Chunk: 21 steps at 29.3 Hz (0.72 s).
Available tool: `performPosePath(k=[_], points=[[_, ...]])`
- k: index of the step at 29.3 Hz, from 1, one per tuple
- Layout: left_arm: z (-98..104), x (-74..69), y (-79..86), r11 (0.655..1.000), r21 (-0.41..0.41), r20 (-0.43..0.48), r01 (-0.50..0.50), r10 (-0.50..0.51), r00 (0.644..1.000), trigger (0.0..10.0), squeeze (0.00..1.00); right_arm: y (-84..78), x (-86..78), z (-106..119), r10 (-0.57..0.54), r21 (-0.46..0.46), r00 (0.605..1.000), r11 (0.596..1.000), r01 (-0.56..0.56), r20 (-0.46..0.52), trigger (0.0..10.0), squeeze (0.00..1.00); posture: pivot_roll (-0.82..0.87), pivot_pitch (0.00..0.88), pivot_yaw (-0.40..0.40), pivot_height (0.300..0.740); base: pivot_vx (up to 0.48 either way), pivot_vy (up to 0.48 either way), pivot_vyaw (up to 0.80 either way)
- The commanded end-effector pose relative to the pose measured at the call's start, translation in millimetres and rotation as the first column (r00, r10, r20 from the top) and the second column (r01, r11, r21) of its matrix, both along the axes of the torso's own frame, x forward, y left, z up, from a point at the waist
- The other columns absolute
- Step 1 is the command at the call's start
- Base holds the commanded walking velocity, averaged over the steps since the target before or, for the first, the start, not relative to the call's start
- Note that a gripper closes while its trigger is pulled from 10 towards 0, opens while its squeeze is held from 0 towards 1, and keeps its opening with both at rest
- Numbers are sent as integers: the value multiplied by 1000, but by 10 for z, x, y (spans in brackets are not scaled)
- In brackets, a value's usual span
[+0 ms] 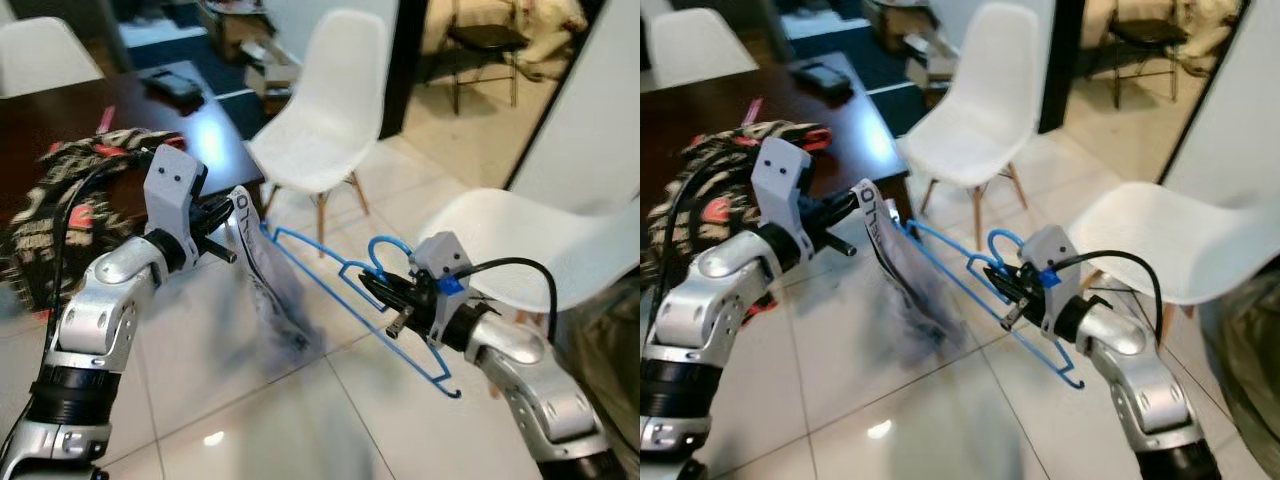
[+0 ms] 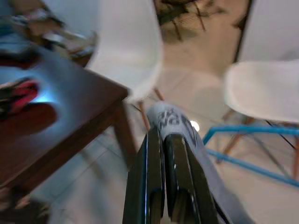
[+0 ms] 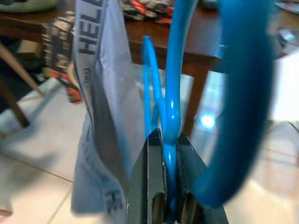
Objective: Hang hanger
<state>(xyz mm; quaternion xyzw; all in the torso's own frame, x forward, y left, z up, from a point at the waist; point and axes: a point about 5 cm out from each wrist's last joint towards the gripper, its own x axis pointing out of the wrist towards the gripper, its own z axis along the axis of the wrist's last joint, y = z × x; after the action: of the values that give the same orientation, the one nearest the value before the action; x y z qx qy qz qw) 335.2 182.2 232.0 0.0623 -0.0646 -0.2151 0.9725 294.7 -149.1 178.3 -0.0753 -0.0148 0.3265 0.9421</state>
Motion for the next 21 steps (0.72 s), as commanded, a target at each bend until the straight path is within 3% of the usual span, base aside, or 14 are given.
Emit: performPosePath(k=[1,6,16,21], points=[[-141,-20,-51,1000,-18,-56,-4,3,998,10000,0,-79,63,-18,-100,40,995,994,101,-17,10000,0,30,131,7,740,0,-458,0],[-91,-3,-134,1000,-22,-39,21,-22,999,10000,0,-30,38,-55,-78,27,995,996,80,-60,10000,0,32,135,8,740,0,0,0],[-25,57,-78,1000,25,-29,17,-16,999,10000,0,-93,40,-28,-97,2,993,995,97,-62,10000,0,28,136,12,740,0,0,0],[-23,58,-104,999,37,-33,36,-35,999,10000,0,-84,45,-36,-110,-2,992,994,110,-66,10000,0,28,136,12,740,0,-356,0]])
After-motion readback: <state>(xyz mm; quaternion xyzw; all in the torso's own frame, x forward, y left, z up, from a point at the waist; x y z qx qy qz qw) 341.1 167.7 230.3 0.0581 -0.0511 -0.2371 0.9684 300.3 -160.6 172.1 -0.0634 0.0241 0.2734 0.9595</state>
